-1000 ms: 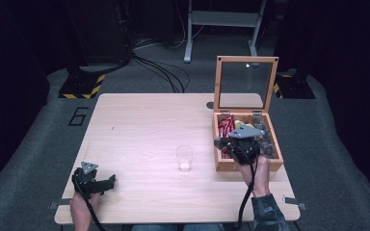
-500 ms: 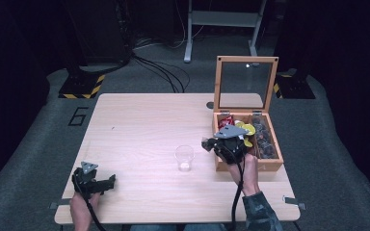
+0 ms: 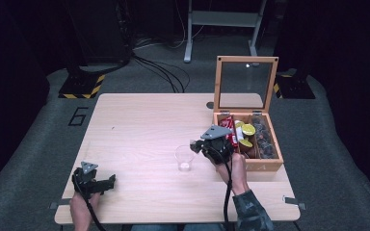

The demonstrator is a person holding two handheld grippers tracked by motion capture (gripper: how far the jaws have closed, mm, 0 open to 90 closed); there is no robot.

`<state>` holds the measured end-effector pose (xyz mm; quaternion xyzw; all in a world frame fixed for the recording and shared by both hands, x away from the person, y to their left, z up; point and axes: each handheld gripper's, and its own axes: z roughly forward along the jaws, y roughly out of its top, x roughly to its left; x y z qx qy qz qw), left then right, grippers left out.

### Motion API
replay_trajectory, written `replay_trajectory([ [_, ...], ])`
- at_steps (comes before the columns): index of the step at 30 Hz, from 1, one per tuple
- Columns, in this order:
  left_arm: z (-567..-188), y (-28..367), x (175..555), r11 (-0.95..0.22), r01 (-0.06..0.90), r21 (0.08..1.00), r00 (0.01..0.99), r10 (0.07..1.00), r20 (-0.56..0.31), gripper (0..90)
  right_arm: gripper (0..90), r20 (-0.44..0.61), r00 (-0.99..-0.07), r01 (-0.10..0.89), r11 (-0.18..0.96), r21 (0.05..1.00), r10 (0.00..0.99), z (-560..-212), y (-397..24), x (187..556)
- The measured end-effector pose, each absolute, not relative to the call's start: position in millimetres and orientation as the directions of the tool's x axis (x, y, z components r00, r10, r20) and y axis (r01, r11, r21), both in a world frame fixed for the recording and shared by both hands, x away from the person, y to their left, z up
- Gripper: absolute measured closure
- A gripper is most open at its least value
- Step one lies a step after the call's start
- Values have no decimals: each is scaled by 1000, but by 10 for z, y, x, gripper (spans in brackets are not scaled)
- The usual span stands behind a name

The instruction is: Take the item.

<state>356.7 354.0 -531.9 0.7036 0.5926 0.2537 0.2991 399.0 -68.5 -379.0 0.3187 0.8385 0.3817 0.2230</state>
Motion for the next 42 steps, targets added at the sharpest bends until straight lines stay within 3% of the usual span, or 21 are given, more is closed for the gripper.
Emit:
replay_trajectory([
  [42,-5320,3536,3563,-122,680,723,170,985,6,11,871,-121,-752,393,588,707,648,-4167,-222,4137],
])
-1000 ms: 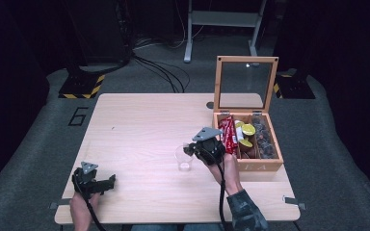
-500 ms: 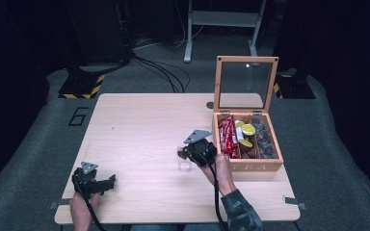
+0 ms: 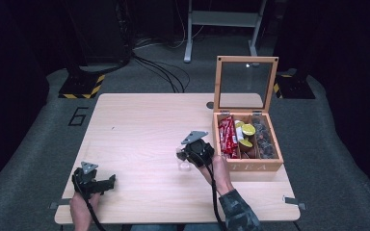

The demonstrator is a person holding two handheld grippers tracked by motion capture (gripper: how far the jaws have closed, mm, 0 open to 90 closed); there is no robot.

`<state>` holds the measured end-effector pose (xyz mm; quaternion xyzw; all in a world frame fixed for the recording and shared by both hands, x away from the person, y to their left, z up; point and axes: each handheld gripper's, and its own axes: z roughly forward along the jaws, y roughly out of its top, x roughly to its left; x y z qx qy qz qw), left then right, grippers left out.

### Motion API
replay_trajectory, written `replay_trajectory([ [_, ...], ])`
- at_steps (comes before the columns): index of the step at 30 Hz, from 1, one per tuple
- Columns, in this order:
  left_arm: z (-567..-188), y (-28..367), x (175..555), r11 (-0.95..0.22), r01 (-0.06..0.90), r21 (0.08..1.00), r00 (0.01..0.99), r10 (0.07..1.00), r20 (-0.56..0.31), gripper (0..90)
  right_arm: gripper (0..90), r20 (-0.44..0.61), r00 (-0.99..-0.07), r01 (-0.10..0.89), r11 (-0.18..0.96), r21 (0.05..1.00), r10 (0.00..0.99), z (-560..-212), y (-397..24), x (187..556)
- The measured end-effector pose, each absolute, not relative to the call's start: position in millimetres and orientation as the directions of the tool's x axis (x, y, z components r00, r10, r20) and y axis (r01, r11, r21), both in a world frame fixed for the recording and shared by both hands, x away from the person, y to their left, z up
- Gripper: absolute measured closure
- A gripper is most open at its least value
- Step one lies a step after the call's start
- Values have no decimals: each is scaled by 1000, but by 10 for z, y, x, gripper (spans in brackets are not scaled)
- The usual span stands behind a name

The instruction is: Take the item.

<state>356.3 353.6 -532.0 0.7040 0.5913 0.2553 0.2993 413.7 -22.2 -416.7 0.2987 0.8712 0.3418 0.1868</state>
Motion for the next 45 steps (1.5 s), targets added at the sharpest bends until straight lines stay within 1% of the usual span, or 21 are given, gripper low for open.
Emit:
replay_trajectory([
  [4,-5320,3536,3564,-121,679,724,170,985,5,11,788,-123,-753,385,584,714,647,-4148,-239,4133],
  [9,-5321,3536,3564,-120,679,725,169,986,5,11,609,-118,-746,383,568,728,655,-4099,-276,4113],
  [11,-5320,3536,3563,-122,680,723,171,985,6,11,500,-100,-737,397,548,737,668,-4069,-300,4084],
  [15,-5320,3537,3564,-121,680,723,170,985,5,11,346,-97,-734,381,526,760,672,-4004,-385,4018],
  [18,-5320,3536,3564,-121,679,724,170,985,6,11,255,-94,-733,379,518,767,674,-3973,-468,3953],
  [19,-5320,3536,3564,-122,680,723,170,985,6,11,231,-94,-733,376,517,769,673,-3970,-499,3935],
  [20,-5320,3536,3564,-122,680,723,170,985,6,11,231,-94,-733,376,517,769,673,-3970,-499,3935],
  [21,-5320,3535,3563,-122,679,724,170,985,6,11,198,-97,-731,373,516,771,675,-3964,-565,3897],
  [25,-5320,3536,3563,-122,679,724,170,985,6,11,156,-89,-711,391,497,775,698,-3942,-694,3823],
  [30,-5323,3535,3564,-120,677,726,168,986,6,11,150,-116,-693,384,500,776,711,-3922,-867,3705],
  [34,-5323,3535,3564,-120,677,726,168,986,6,11,148,-113,-676,390,483,784,728,-3930,-974,3621],
  [35,-5320,3537,3564,-121,680,723,170,985,5,11,147,-110,-659,402,472,785,744,-3943,-1044,3555],
  [40,-5323,3535,3565,-119,677,726,167,986,5,11,147,-113,-630,407,450,795,768,-4002,-1206,3442],
  [45,-5323,3535,3565,-119,677,726,167,986,5,12,137,-98,-577,447,414,793,811,-4147,-1464,3318],
])
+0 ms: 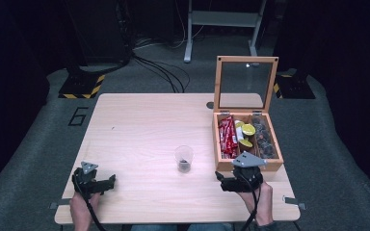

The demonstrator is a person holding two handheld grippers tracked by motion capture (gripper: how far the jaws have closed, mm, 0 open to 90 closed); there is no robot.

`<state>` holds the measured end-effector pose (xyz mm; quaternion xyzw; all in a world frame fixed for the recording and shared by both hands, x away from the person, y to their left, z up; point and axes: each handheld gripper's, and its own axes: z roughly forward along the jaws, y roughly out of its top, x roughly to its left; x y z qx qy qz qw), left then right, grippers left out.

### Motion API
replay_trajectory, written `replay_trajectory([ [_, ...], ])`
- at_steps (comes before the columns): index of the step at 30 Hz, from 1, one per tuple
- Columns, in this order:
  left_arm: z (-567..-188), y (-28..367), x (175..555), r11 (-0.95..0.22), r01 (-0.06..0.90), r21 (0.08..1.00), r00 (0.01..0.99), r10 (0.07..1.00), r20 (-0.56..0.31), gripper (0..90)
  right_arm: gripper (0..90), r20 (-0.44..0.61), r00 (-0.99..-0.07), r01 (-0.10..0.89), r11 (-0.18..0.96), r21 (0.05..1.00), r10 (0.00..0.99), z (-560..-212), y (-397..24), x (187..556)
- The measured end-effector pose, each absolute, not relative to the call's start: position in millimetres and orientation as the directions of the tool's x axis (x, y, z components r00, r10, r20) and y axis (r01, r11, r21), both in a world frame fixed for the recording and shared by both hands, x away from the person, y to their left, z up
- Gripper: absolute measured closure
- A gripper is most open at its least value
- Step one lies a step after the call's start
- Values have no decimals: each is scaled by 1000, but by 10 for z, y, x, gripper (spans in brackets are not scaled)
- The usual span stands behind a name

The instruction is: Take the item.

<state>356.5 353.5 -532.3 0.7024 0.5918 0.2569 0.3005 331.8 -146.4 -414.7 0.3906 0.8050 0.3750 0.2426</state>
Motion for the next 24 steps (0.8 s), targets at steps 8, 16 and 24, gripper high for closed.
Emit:
replay_trajectory([
  [8,-5320,3536,3563,-122,679,724,170,985,6,11,87,-55,-470,516,324,793,881,-4406,-1879,3218],
  [16,-5320,3537,3562,-121,680,723,171,985,5,11,40,-68,-355,612,287,737,932,-4836,-2192,3215],
  [24,-5320,3533,3559,-122,678,725,169,986,8,11,0,-69,-310,676,271,685,948,-5225,-2358,3273],
])
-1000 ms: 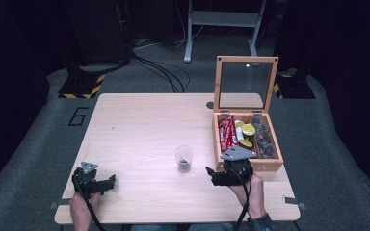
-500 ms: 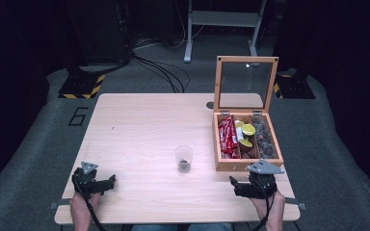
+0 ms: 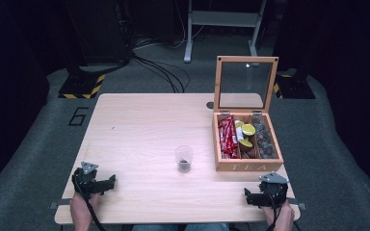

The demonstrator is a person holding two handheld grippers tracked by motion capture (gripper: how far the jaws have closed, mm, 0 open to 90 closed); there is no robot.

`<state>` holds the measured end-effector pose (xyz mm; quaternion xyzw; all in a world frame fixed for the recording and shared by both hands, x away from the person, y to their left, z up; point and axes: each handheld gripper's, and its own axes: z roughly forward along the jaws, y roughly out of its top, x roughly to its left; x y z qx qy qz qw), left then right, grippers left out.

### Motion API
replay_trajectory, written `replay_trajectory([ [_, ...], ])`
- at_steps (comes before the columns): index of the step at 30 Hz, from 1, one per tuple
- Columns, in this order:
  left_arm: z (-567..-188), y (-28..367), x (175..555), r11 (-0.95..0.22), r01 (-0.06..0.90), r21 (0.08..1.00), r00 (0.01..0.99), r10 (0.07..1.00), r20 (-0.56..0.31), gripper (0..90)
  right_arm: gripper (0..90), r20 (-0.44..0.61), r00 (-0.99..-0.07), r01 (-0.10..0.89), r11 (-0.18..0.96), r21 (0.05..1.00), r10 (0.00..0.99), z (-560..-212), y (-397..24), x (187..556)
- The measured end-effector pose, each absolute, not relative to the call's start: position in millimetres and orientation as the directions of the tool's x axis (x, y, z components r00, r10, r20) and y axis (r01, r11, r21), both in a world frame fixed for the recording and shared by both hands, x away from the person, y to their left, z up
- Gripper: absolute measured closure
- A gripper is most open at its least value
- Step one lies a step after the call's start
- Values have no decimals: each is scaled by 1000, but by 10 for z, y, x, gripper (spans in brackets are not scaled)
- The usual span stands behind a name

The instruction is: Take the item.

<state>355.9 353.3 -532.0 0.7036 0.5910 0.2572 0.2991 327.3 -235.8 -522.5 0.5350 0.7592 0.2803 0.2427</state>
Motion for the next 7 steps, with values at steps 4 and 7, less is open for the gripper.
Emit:
replay_trajectory([
  [4,-5324,3536,3563,-118,678,726,167,986,4,11,0,2,-307,672,215,708,952,-5298,-2476,3261],
  [7,-5322,3536,3562,-118,679,725,168,986,3,10,0,-3,-324,652,226,723,946,-5313,-2493,3256],
])
